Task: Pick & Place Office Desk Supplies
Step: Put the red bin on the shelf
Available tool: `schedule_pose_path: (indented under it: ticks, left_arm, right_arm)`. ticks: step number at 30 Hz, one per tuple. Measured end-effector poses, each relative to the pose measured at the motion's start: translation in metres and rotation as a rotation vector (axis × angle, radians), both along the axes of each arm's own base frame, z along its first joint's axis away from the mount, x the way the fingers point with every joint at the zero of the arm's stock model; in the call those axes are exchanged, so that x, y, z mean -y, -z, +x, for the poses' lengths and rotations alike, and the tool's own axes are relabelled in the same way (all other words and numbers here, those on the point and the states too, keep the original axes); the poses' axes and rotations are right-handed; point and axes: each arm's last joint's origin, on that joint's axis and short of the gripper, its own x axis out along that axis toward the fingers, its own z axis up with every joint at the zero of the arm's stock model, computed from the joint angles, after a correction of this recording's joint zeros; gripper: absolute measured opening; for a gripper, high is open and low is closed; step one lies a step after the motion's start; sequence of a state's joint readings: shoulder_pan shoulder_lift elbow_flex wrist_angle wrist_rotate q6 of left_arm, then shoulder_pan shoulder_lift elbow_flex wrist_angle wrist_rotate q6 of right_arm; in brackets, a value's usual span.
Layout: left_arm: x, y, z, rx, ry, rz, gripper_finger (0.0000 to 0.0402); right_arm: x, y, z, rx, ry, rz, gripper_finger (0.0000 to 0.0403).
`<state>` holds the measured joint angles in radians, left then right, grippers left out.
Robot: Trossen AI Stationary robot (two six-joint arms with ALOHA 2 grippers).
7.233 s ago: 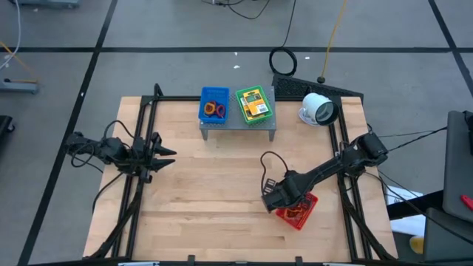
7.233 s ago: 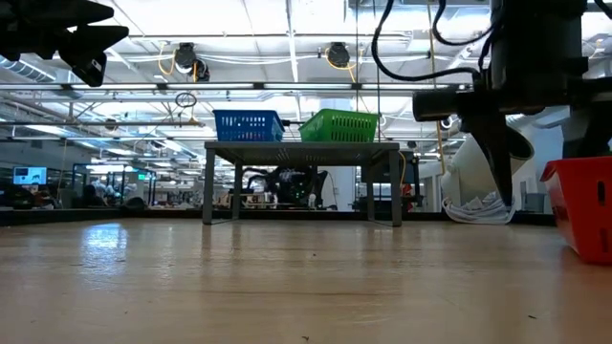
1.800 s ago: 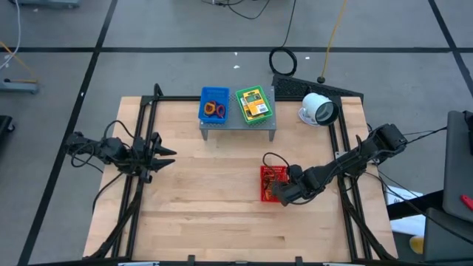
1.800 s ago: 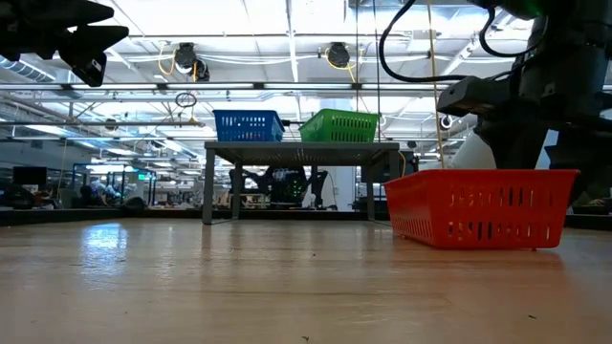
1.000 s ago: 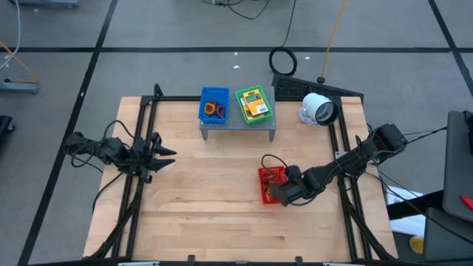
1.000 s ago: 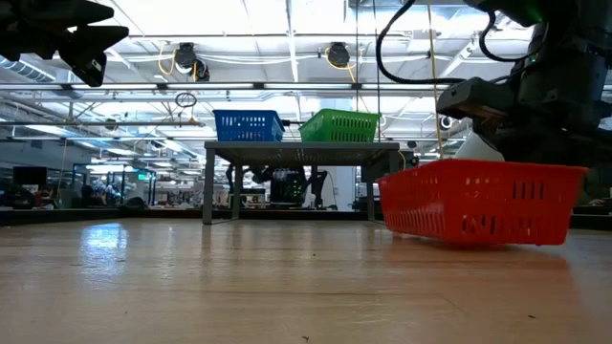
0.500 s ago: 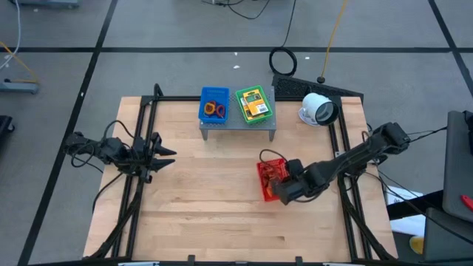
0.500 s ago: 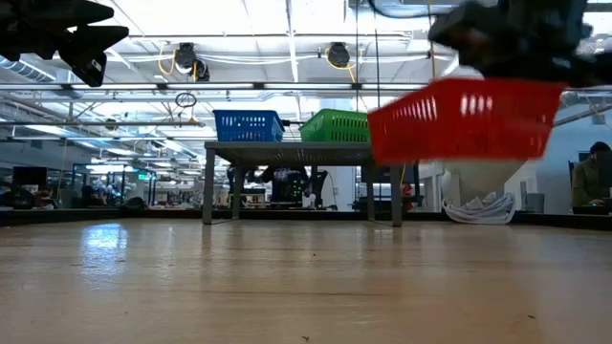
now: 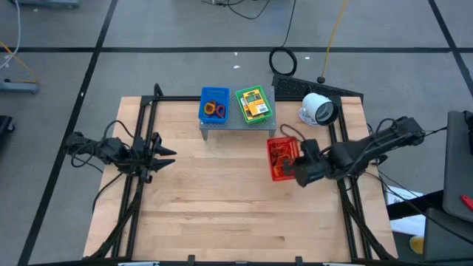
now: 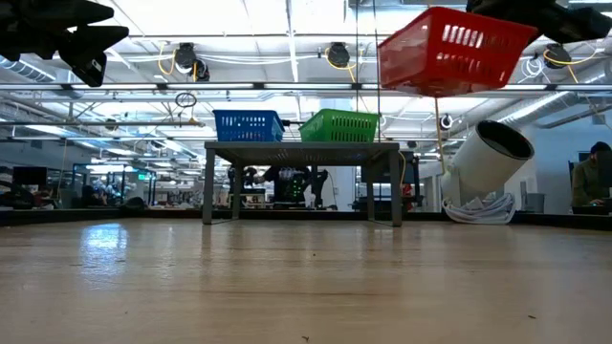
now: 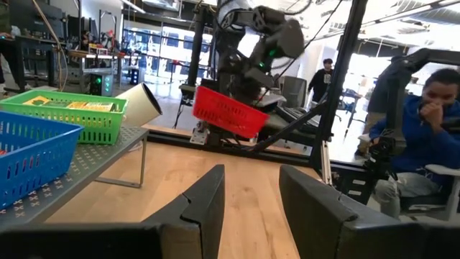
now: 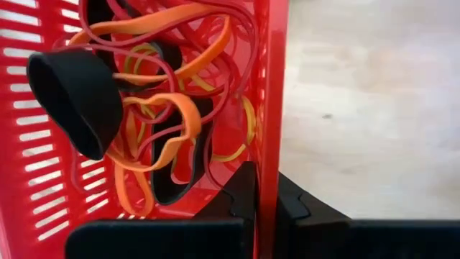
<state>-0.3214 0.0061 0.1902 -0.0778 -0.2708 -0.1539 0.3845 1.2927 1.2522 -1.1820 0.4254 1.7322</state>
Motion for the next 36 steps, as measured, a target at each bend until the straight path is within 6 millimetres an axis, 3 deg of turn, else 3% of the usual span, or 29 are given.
schedule_pose_path:
  ticks: [11,19,26,36]
  left_arm:
    - [0.0,0.0,0.0,0.0,0.0,0.0,0.0141]
    - [0.0,0.0,0.0,0.0,0.0,0.0,0.0141]
    - [0.0,0.0,0.0,0.0,0.0,0.0,0.0141]
    - [0.0,0.0,0.0,0.0,0.0,0.0,0.0141]
  right_arm:
    - [0.04,-0.031,-0.041,0.018,-0.074,-0.112,0.0]
    - [0.068,-0.041,-0.054,0.031,-0.007,-0.146,0.0]
    - [0.096,-0.042,-0.052,0.032,0.136,-0.164,0.0]
    - [0.145,-0.027,-0.023,-0.032,0.163,-0.146,0.0]
